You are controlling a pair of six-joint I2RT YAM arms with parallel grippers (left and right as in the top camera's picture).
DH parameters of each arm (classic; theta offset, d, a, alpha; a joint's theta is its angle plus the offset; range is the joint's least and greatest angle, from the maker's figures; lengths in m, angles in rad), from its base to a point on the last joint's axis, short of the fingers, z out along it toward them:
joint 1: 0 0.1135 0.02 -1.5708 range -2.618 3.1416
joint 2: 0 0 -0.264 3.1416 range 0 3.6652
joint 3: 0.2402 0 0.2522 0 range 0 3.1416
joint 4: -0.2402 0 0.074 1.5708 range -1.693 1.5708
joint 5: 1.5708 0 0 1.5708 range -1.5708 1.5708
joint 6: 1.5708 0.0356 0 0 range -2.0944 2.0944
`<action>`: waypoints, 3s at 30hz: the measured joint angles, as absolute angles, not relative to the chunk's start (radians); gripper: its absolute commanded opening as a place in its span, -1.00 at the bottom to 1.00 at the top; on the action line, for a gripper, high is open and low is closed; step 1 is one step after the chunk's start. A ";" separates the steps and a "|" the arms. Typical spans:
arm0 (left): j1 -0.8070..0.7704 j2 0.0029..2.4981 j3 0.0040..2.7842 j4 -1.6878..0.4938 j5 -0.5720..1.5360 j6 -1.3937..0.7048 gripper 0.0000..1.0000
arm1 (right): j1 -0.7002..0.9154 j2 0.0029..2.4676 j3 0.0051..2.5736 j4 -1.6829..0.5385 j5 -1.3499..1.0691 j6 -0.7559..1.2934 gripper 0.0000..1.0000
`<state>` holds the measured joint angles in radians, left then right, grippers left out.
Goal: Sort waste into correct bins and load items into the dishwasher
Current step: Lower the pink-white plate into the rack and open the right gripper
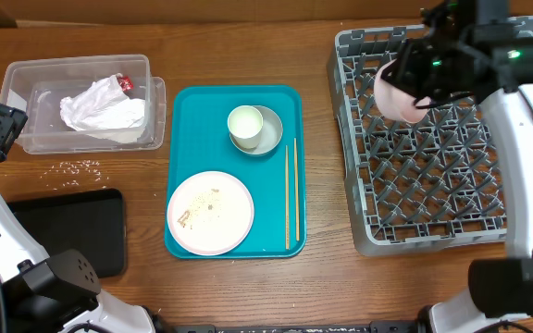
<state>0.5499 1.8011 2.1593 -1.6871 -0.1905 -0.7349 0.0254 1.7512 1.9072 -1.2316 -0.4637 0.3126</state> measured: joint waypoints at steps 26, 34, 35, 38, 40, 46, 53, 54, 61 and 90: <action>0.550 1.801 2.159 -1.687 -0.191 -0.735 1.00 | -0.183 2.137 1.862 -0.831 -1.303 0.323 -0.92; 0.550 1.801 2.159 -1.687 -0.191 -0.735 1.00 | -0.254 2.137 1.862 -0.789 -1.285 0.327 -0.92; 0.550 1.801 2.159 -1.687 -0.191 -0.735 0.99 | -0.266 2.137 1.862 -0.786 -1.286 0.328 -0.92; 0.550 1.801 2.159 -1.687 -0.191 -0.735 1.00 | -0.303 2.137 1.862 -0.778 -1.286 0.330 -0.92; 0.550 1.801 2.159 -1.687 -0.191 -0.735 1.00 | -0.316 2.137 1.862 -0.772 -1.286 0.330 -0.92; 0.550 1.801 2.159 -1.687 -0.191 -0.735 1.00 | -0.324 2.148 1.862 -0.767 -1.275 0.333 -0.92; 0.550 1.801 2.159 -1.687 -0.191 -0.735 1.00 | -0.330 2.217 1.862 -0.778 -1.275 0.348 -0.92; 0.550 1.801 2.159 -1.687 -0.191 -0.735 0.99 | -0.334 2.222 1.862 -0.778 -1.276 0.349 -0.92; 0.550 1.801 2.159 -1.687 -0.191 -0.735 1.00 | -0.385 2.223 1.863 -0.850 -1.224 0.363 -0.67; 0.550 1.801 2.159 -1.687 -0.191 -0.735 1.00 | -0.297 1.902 1.892 -1.129 -0.510 0.279 -0.28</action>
<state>0.5499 1.8011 2.1593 -1.6871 -0.1909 -0.7349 -0.2974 1.9018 1.8923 -1.1290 -0.5098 0.2794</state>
